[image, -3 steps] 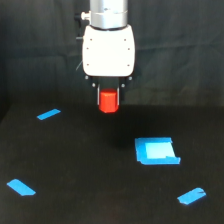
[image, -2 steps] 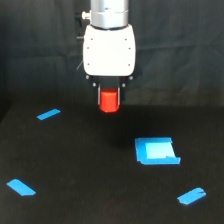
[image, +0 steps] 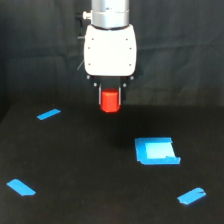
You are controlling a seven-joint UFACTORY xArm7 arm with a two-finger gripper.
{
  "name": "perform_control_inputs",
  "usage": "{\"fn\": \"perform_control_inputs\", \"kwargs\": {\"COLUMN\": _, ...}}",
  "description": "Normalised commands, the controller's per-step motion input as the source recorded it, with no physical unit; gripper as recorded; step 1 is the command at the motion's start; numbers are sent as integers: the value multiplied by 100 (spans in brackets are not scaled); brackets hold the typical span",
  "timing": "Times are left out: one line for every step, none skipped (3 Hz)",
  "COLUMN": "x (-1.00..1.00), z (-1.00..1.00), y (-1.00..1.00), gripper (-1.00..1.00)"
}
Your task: Pick up the red object from the table
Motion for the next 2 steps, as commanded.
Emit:
{"fn": "perform_control_inputs", "kwargs": {"x": 7, "z": 7, "y": 9, "gripper": -91}}
{"fn": "perform_control_inputs", "kwargs": {"x": 12, "z": 6, "y": 5, "gripper": -95}}
